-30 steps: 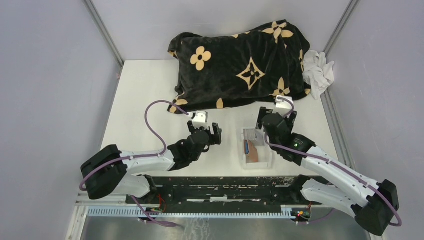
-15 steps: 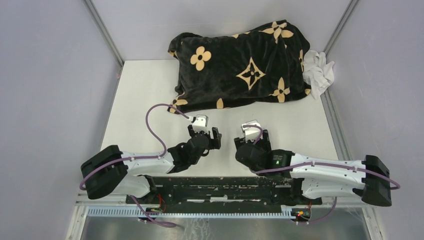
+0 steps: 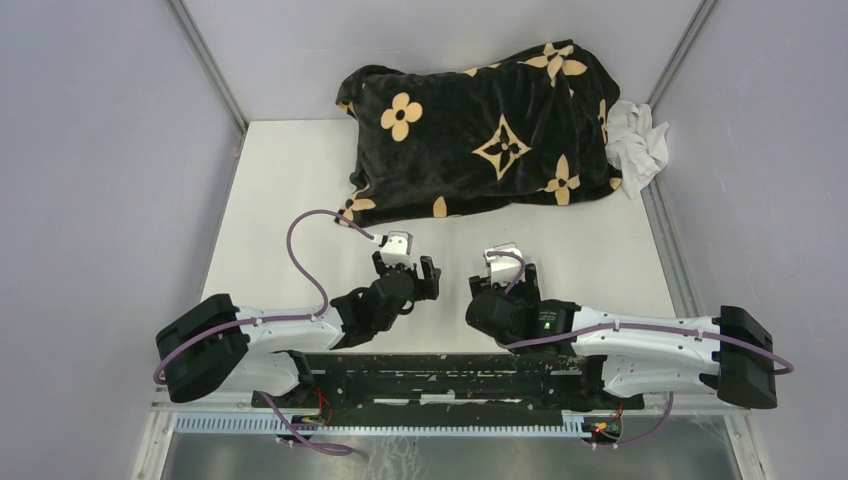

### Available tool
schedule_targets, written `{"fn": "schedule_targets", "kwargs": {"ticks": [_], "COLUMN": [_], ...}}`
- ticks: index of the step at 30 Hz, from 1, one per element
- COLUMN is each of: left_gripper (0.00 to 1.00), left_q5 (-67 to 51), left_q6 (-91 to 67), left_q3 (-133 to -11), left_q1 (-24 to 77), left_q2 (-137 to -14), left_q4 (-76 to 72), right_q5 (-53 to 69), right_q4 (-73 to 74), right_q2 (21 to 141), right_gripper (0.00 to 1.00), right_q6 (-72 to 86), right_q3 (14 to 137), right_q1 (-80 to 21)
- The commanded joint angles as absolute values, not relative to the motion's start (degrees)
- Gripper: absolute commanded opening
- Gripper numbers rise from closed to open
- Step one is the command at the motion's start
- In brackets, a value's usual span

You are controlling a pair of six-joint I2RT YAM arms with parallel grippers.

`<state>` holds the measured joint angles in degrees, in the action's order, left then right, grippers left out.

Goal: Put the credit cards into the card holder
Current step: Pick up the card holder from the center of the board.

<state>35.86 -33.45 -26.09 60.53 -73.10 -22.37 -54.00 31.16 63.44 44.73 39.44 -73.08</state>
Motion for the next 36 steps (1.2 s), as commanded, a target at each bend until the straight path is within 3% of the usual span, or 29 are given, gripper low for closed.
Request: {"fn": "schedule_targets", "kwargs": {"ticks": [1,11,17,28,36], "left_gripper": [0.83,0.83,0.83,0.83,0.83], "left_q5": [36.43,36.61,36.96,37.22,37.7], "left_q6": [-36.01,-36.36,-36.39,-36.81,-37.08], "left_q3": [-26.12,-26.03,-25.82,-25.28,-24.47], "left_q1": [60.99,60.95,60.94,60.91,60.96], "left_q2": [-72.28,-72.74,-72.67,-72.41,-71.2], "left_q4": [-23.88,-23.91,-24.08,-24.17,-24.12], "right_q5": [-53.61,-53.02,-53.42,-54.27,-55.67], "right_q4": [31.19,31.84,32.52,35.07,37.46], "right_q2": [63.75,63.92,63.31,62.78,62.23], "right_gripper": [0.8,0.76,0.6,0.47,0.3], "right_q6": [47.15,49.85,50.64,52.78,52.48], "right_q3": [38.44,36.18,35.45,34.19,34.75], "right_q1": [-73.39,-73.39,-73.3,-73.19,-73.19]}}
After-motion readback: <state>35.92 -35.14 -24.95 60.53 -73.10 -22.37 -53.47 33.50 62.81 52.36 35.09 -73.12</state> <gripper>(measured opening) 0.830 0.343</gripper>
